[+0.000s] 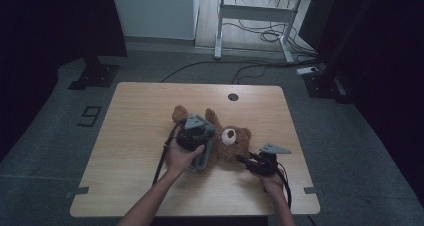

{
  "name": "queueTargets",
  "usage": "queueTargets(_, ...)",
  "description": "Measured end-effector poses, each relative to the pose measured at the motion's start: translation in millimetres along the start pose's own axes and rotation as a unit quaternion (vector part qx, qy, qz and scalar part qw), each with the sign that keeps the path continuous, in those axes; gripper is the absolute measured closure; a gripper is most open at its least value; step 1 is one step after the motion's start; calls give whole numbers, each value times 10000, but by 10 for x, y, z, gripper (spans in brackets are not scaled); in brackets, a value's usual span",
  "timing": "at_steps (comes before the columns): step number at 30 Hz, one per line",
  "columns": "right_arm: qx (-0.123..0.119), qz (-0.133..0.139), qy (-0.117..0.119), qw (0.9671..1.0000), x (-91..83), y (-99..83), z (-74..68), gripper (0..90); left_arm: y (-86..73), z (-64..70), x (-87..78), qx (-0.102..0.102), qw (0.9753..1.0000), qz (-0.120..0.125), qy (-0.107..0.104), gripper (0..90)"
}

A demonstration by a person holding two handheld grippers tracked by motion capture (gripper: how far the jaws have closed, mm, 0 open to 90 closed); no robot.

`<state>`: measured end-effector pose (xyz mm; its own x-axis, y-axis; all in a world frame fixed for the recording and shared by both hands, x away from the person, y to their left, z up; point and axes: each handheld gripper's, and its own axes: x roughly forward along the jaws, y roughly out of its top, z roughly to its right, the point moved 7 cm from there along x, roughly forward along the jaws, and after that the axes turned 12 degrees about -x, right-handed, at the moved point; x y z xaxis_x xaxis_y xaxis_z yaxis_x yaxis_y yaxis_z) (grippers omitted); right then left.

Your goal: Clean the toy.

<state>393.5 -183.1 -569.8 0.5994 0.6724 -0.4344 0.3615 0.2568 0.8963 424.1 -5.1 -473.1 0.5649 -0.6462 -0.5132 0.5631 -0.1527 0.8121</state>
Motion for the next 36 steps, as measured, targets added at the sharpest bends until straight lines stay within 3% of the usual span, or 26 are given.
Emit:
queueTargets(2, 4, -5, 12, 10000, -1, -4, 6, 622, 35, 136, 195, 144, 9998, -135, -11, 790)
queueTargets(4, 12, 5, 13, 10000, 1, -4, 9, 622, 14, 192, 379, 301, 9991, -294, 106, 784)
queueTargets(5, 8, -25, -8, 10000, 0, -10, 15, 621, 9, 173, 444, 304, 9990, -268, 185, 781)
queueTargets(7, 102, -27, -48, 9999, 1, -24, 41, 621, 9, 107, 466, 61, 9995, -292, 128, 781)
queueTargets(9, 183, -31, -10, 9998, -3, -26, 47, 625, -30, -52, 449, 123, 9979, -406, 484, 786)
queueTargets(10, 121, -36, -12, 9999, -2, -25, 39, 627, -71, -146, 437, 99, 9973, -462, 560, 787)
queueTargets(12, 63, -48, -10, 10000, 6, -21, 19, 628, -116, -292, 367, -308, 9982, -399, 311, 791)
queueTargets(13, 61, -49, -1, 10000, 11, -17, 12, 629, -123, -350, 303, -403, 9982, -355, 256, 793)
queueTargets(18, 62, -142, -12, 9999, 21, -25, -5, 632, -115, -481, 44, -116, 9981, -220, 572, 793)
queueTargets(25, 130, -109, 4, 9999, 27, -28, -12, 634, -161, -806, -169, -456, 9958, -66, 795, 791)
queueTargets(30, 132, -112, 30, 9998, 28, -31, -8, 635, -234, -962, -245, -477, 9933, -46, 1052, 793)
queueTargets(34, 137, -121, 35, 9998, 29, -36, -7, 635, -403, -1168, -293, -576, 9890, -236, 1344, 797)
queueTargets(35, 143, -113, 38, 9998, 32, -37, -7, 636, -455, -1209, -287, -635, 9881, -314, 1365, 798)
queueTargets(36, 147, -117, 43, 9998, 33, -39, -7, 636, -547, -1255, -270, -809, 9877, -472, 1248, 798)
